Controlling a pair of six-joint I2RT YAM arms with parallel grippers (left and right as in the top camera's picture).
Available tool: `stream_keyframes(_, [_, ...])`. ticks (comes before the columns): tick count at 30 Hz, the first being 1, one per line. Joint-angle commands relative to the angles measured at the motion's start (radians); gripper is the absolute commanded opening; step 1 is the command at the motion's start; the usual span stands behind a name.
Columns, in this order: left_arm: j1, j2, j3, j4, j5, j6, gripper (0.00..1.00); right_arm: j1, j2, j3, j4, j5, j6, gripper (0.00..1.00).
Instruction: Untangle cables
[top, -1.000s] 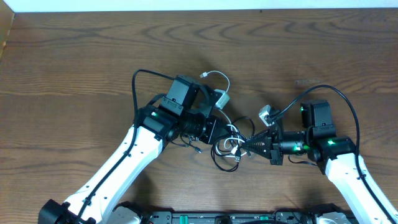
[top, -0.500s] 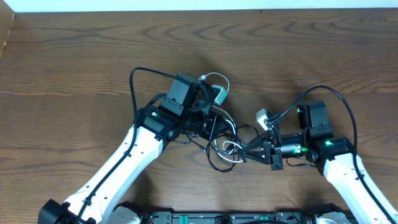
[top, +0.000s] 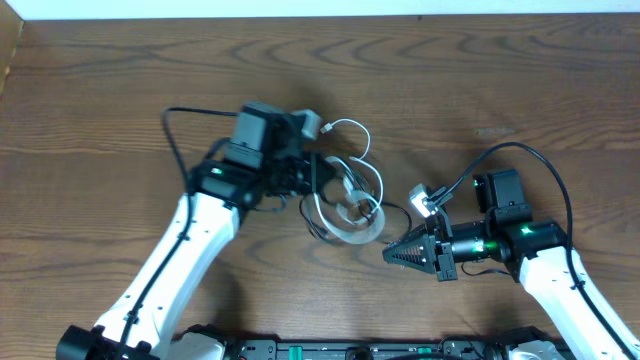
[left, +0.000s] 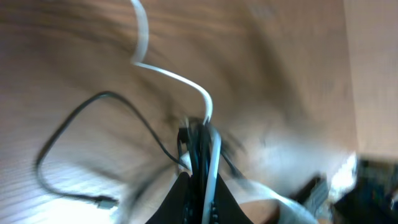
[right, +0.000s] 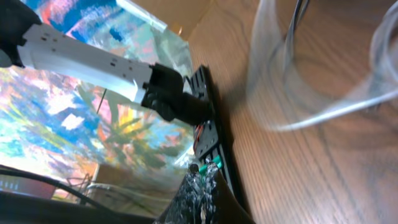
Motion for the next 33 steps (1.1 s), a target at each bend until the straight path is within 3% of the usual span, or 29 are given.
stream_keyframes(1, [0.058, -0.014, 0.009, 0.017, 0.055, -0.066, 0.08, 0.015, -0.004, 0.002, -0.03, 0.057, -0.014, 0.01])
stream_keyframes(6, [0.071, -0.014, 0.009, 0.02, 0.194, -0.04, 0.08, 0.014, -0.004, 0.002, -0.036, 0.286, 0.052, 0.01])
stream_keyframes(7, [0.071, -0.014, 0.009, 0.019, 0.28, 0.003, 0.07, 0.014, -0.004, 0.002, -0.03, 0.426, 0.135, 0.09])
stream_keyframes(8, [0.071, -0.014, 0.009, 0.019, 0.374, 0.055, 0.08, 0.014, -0.004, 0.002, -0.025, 0.51, 0.198, 0.28])
stream_keyframes(9, [0.071, -0.015, 0.009, 0.019, 0.427, 0.087, 0.07, 0.014, -0.004, 0.002, -0.014, 0.525, 0.211, 0.36])
stream_keyframes(12, [0.069, -0.016, 0.009, 0.018, 0.497, 0.122, 0.07, 0.014, -0.004, 0.002, 0.055, 0.505, 0.211, 0.46])
stream_keyframes(19, [-0.005, -0.016, 0.009, 0.017, 0.495, 0.126, 0.08, 0.015, -0.004, 0.002, 0.272, 0.395, 0.21, 0.52])
stream_keyframes(21, [-0.036, -0.016, 0.009, 0.014, 0.466, 0.126, 0.08, 0.015, -0.004, 0.002, 0.31, 0.393, 0.21, 0.51])
stream_keyframes(24, [-0.074, -0.016, 0.009, -0.005, 0.416, 0.126, 0.08, 0.014, -0.004, 0.002, 0.352, 0.393, 0.21, 0.4])
stream_keyframes(29, [-0.127, -0.017, 0.009, -0.012, 0.417, 0.126, 0.08, 0.014, -0.004, 0.002, 0.371, 0.397, 0.21, 0.35])
stream_keyframes(31, [-0.145, -0.017, 0.009, -0.012, 0.417, 0.126, 0.08, 0.015, -0.004, 0.002, 0.37, 0.396, 0.21, 0.1])
stream_keyframes(32, [-0.145, -0.017, 0.009, -0.012, 0.417, 0.126, 0.08, 0.015, -0.004, 0.002, 0.37, 0.396, 0.21, 0.02])
stream_keyframes(33, [-0.145, -0.017, 0.009, -0.011, 0.416, 0.126, 0.08, 0.015, -0.004, 0.002, 0.369, 0.396, 0.211, 0.01])
